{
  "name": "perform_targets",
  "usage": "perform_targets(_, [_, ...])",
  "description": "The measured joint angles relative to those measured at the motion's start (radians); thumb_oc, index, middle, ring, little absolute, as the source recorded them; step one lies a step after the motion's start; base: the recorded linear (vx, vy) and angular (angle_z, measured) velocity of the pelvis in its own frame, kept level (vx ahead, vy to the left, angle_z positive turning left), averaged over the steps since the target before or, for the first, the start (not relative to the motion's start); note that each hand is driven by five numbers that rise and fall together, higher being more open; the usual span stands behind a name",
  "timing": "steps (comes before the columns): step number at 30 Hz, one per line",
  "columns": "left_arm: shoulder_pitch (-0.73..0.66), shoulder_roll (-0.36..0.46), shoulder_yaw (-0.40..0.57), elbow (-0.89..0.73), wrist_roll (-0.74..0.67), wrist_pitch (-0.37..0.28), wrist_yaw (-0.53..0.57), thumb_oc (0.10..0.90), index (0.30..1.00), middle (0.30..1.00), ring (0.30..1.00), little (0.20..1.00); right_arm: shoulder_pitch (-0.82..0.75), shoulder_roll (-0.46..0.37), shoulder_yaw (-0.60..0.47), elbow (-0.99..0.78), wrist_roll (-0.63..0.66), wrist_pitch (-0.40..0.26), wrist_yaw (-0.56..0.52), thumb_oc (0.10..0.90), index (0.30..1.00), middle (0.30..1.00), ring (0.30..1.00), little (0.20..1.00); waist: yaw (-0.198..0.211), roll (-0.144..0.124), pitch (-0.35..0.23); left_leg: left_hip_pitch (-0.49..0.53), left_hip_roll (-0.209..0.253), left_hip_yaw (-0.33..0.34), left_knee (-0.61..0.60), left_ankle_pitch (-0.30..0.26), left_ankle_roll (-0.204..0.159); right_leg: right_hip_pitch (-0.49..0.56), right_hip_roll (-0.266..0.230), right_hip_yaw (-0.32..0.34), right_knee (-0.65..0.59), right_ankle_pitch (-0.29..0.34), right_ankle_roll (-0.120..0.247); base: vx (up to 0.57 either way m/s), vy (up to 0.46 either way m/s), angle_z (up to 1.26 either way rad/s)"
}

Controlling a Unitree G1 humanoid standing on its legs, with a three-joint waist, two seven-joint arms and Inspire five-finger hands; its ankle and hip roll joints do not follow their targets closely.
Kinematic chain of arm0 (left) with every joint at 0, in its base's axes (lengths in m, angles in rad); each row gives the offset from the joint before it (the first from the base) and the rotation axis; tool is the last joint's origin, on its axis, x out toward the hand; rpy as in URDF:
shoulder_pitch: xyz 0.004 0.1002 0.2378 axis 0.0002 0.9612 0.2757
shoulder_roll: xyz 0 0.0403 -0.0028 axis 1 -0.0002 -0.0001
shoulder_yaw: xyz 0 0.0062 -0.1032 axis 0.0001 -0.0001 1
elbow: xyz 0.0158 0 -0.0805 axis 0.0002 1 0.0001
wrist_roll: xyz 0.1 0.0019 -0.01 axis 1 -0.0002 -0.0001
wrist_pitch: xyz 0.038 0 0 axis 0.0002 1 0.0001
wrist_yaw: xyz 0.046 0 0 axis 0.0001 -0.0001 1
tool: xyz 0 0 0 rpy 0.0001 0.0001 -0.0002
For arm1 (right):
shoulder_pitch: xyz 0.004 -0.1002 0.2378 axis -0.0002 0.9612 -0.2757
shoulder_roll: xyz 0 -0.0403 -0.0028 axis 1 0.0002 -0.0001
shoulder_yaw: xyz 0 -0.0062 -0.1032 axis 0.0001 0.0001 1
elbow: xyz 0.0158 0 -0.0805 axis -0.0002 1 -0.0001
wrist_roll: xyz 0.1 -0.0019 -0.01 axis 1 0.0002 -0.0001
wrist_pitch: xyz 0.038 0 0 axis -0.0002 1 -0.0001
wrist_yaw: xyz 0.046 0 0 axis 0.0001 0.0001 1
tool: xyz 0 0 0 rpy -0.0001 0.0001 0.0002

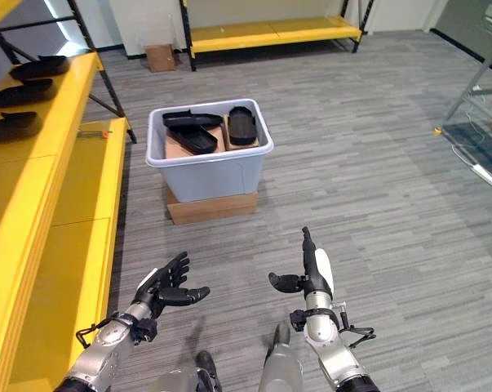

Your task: Move parts from the plastic box to the shelf.

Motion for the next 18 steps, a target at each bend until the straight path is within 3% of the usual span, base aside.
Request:
perform_targets(3, [0.008,-0.001,-0.043,-0.015,0.005,-0.001,-0.034,0.900,1.000,1.000,1.000,1.000,0.027,-0.007,-0.017,0.000,-0.001,0.003,0.002,0.900,1.000,1.000,1.000,1.000,0.003,-0.030,-0.001,0.005,0.003,-0.029,-0.053,0.000,-0.006,0.129,0.026,-0.001,-0.030,-0.005,-0.022,0.39,-0.308,0.93])
perform_targets(4, [0.004,-0.005,-0.049,-0.020,0.001,0.005,-0.032,0.900,1.000,1.000,1.000,1.000,0.008,-0.020,-0.029,0.003,-0.003,0.003,0.003,0.900,1.000,1.000,1.000,1.000,-0.009,-0.029,0.007,-0.020,0.021,-0.018,0.020,-0.013,-0.009,0.138,0.034,-0.023,-0.056,0.021,-0.033,0.41,-0.310,0.86])
perform_targets(5, [0.007,-0.012,-0.052,-0.021,-0.003,0.011,-0.033,0.900,1.000,1.000,1.000,1.000,0.005,-0.035,-0.031,0.003,-0.003,0.003,0.003,0.900,1.000,1.000,1.000,1.000,-0.006,-0.020,0.006,-0.012,0.042,0.003,0.056,-0.033,-0.008,0.141,0.041,-0.036,-0.050,0.025,-0.046,0.37,-0.218,0.63])
perform_targets(6, [0.023,-0.027,-0.051,-0.028,-0.005,0.016,-0.032,0.900,1.000,1.000,1.000,1.000,0.002,-0.071,-0.032,-0.001,-0.003,0.003,0.002,0.900,1.000,1.000,1.000,1.000,-0.006,0.014,-0.007,0.042,0.081,0.015,0.046,-0.057,-0.031,0.143,0.070,-0.057,-0.021,0.014,-0.072,0.31,-0.268,0.31])
perform_targets(7, [0.023,-0.031,-0.044,-0.036,-0.005,0.017,-0.031,0.900,1.000,1.000,1.000,1.000,-0.003,-0.084,-0.037,0.000,-0.005,0.004,-0.004,0.900,1.000,1.000,1.000,1.000,-0.006,0.007,-0.007,0.064,0.085,0.028,-0.004,-0.041,-0.070,0.142,0.074,-0.062,0.017,-0.018,-0.081,0.34,-0.261,0.29])
perform_targets(8, [0.024,-0.029,-0.038,-0.049,-0.008,0.016,-0.031,0.900,1.000,1.000,1.000,1.000,-0.011,-0.098,-0.037,-0.002,-0.005,0.001,-0.006,0.900,1.000,1.000,1.000,1.000,-0.004,0.005,-0.008,0.076,0.095,0.040,-0.019,-0.012,-0.069,0.136,0.082,-0.065,0.044,-0.028,-0.103,0.18,-0.195,0.21])
perform_targets(13, [0.018,-0.037,-0.030,-0.060,-0.043,0.016,-0.015,0.900,1.000,1.000,1.000,1.000,-0.033,-0.109,-0.037,-0.001,-0.006,-0.001,-0.007,0.900,1.000,1.000,1.000,1.000,-0.007,0.008,-0.016,0.081,0.135,0.035,-0.037,0.008,-0.087,0.121,0.112,-0.097,0.127,-0.097,-0.152,0.21,-0.222,0.11])
perform_targets(17, [0.009,-0.041,-0.032,-0.056,-0.043,0.016,0.021,0.900,1.000,1.000,1.000,1.000,-0.019,-0.105,-0.031,0.005,-0.006,-0.005,-0.003,0.900,1.000,1.000,1.000,1.000,-0.003,-0.023,-0.068,0.070,0.148,0.111,-0.062,0.115,-0.040,0.119,0.123,-0.151,0.138,-0.140,-0.189,0.21,-0.269,0.38])
perform_targets(18, [0.005,-0.036,-0.032,-0.054,-0.043,0.016,0.035,0.900,1.000,1.000,1.000,1.000,-0.017,-0.103,-0.031,0.009,-0.006,-0.009,0.001,0.900,1.000,1.000,1.000,1.000,0.000,-0.030,-0.084,0.051,0.165,0.114,-0.048,0.145,-0.049,0.134,0.137,-0.176,0.112,-0.142,-0.201,0.21,-0.155,0.33])
